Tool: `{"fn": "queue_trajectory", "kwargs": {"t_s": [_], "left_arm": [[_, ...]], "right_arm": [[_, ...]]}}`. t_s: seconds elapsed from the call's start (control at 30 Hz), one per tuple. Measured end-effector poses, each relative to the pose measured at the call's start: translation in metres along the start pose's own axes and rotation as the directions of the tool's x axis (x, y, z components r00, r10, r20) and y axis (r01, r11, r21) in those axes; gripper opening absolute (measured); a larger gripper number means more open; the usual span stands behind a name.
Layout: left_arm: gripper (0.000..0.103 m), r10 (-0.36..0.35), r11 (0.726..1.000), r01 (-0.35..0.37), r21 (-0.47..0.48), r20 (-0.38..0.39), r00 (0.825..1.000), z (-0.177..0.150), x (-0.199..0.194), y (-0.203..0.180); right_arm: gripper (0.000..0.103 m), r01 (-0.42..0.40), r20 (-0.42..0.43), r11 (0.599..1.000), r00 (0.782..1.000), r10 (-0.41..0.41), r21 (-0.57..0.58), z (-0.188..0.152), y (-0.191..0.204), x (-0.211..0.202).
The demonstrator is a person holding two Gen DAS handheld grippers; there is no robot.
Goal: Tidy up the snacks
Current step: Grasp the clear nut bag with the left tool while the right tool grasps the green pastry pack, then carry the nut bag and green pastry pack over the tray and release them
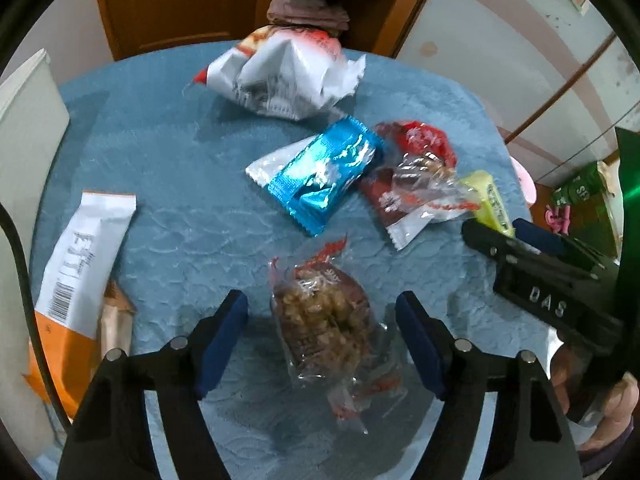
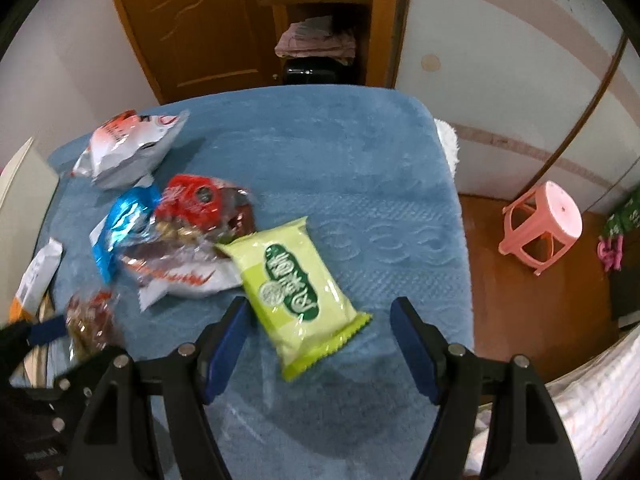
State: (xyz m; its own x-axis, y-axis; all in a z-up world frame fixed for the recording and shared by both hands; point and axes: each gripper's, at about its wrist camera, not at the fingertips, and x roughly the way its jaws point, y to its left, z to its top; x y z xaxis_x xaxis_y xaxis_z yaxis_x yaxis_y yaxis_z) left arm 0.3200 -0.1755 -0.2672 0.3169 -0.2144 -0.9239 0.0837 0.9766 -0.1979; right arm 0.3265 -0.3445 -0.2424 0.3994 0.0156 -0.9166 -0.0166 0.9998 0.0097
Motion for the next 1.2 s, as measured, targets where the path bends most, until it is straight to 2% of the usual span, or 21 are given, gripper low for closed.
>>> {"fn": "queue_trajectory", "kwargs": {"t_s": [0.07,0.13,0.17,0.27,0.3,0.43,0.67,0.9,1.03,1.2], "left_arm": [[0.072,0.009,1.000,-0.009,0.007,0.015,1.000,-0.003,0.000,-0.003],[0.062,0.017,1.000,-0.017,-0.003,0.027,0.999,-0.005,-0.001,-0.002],[0.052,0.014,1.000,-0.013,-0.012,0.031,0.999,-0.007,-0.002,0.000],[0.048,0.001,1.000,-0.001,-0.028,0.019,1.000,-0.012,-0.006,0.004],[0.048,0.006,0.999,-0.006,-0.033,0.012,1.000,-0.014,-0.007,0.005],[0.048,0.008,1.000,-0.008,-0.029,0.002,1.000,-0.025,-0.016,0.009],[0.048,0.025,0.999,-0.027,0.036,0.059,0.998,-0.051,-0.062,0.015],[0.048,0.061,0.994,-0.073,0.084,0.132,0.989,-0.080,-0.126,0.031],[0.048,0.073,0.993,-0.087,0.083,0.157,0.985,-0.104,-0.157,0.053],[0.048,0.073,0.994,-0.088,0.067,0.198,0.978,-0.137,-0.196,0.082]], "right_arm": [[0.073,0.005,0.021,1.000,1.000,-0.005,0.001,0.002,0.001,0.001],[0.067,0.013,0.033,1.000,0.999,-0.013,-0.008,0.002,0.004,0.000],[0.058,0.016,0.043,1.000,0.999,-0.015,-0.017,0.001,0.006,-0.001],[0.044,0.035,0.061,0.999,0.998,-0.034,-0.021,-0.003,0.008,-0.005],[0.043,0.039,0.064,0.999,0.997,-0.038,-0.017,-0.004,0.008,-0.007],[0.041,0.032,0.057,0.999,0.998,-0.034,0.034,-0.020,0.008,-0.017],[0.041,-0.042,0.062,0.993,0.997,0.035,0.112,-0.061,0.017,-0.045],[0.041,-0.146,0.141,0.970,0.983,0.119,0.196,-0.111,0.033,-0.103],[0.041,-0.187,0.192,0.963,0.970,0.150,0.192,-0.134,0.051,-0.143],[0.041,-0.179,0.249,0.975,0.958,0.141,0.133,-0.149,0.076,-0.186]]}}
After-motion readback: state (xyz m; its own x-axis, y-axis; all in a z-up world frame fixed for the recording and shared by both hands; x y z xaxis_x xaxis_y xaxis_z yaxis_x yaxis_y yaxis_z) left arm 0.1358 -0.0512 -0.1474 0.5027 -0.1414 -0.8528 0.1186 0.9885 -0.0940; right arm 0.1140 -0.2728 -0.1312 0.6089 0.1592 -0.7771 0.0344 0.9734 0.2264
